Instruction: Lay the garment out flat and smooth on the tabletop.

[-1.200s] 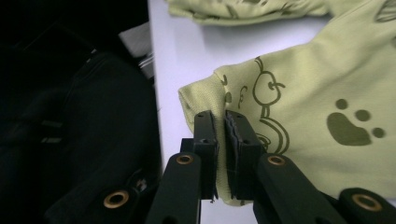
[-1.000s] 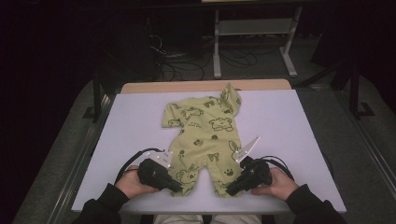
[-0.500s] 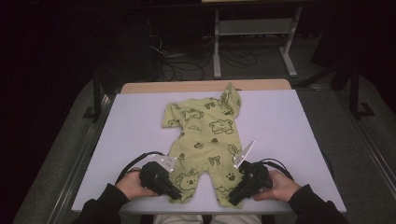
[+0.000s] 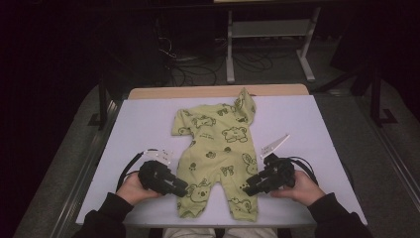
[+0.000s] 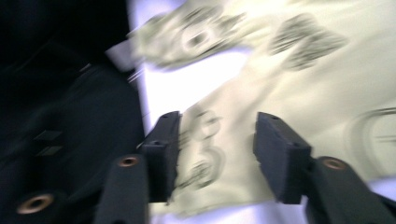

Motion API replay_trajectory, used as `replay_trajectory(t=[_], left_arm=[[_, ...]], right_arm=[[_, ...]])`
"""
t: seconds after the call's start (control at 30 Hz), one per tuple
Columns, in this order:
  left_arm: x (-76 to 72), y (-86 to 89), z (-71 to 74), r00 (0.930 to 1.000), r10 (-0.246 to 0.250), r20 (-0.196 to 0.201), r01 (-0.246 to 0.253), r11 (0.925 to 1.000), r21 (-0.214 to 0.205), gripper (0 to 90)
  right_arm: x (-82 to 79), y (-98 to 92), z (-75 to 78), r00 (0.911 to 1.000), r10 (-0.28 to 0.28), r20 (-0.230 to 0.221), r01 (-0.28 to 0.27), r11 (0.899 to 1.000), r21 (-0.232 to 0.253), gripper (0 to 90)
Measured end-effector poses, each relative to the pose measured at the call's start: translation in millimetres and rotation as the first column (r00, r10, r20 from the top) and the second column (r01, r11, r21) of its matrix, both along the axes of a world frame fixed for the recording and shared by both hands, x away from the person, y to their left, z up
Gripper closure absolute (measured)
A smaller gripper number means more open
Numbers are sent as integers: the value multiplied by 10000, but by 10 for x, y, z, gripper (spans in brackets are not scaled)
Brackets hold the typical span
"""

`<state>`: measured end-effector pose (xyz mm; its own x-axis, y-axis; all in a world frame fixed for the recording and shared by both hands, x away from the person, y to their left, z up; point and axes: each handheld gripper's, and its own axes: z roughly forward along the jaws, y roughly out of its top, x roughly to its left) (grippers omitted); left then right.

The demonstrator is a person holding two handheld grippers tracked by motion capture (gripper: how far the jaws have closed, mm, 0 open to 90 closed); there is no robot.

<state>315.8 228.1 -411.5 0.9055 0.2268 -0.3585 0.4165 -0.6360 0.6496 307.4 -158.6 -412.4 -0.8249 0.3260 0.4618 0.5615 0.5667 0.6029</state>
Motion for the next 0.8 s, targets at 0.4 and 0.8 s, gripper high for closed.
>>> replay_trajectory(t=[0.4,0.8], left_arm=[[313,332,-111,9141,4056,-16,-4049,9124,-590,489],[446,332,-205,8431,5372,-241,-5376,8412,-582,398]], right_arm=[[310,-275,-20,8972,-4191,1394,4167,9078,469,423],[446,-288,-149,8566,-4921,1553,5025,8639,-340,414]])
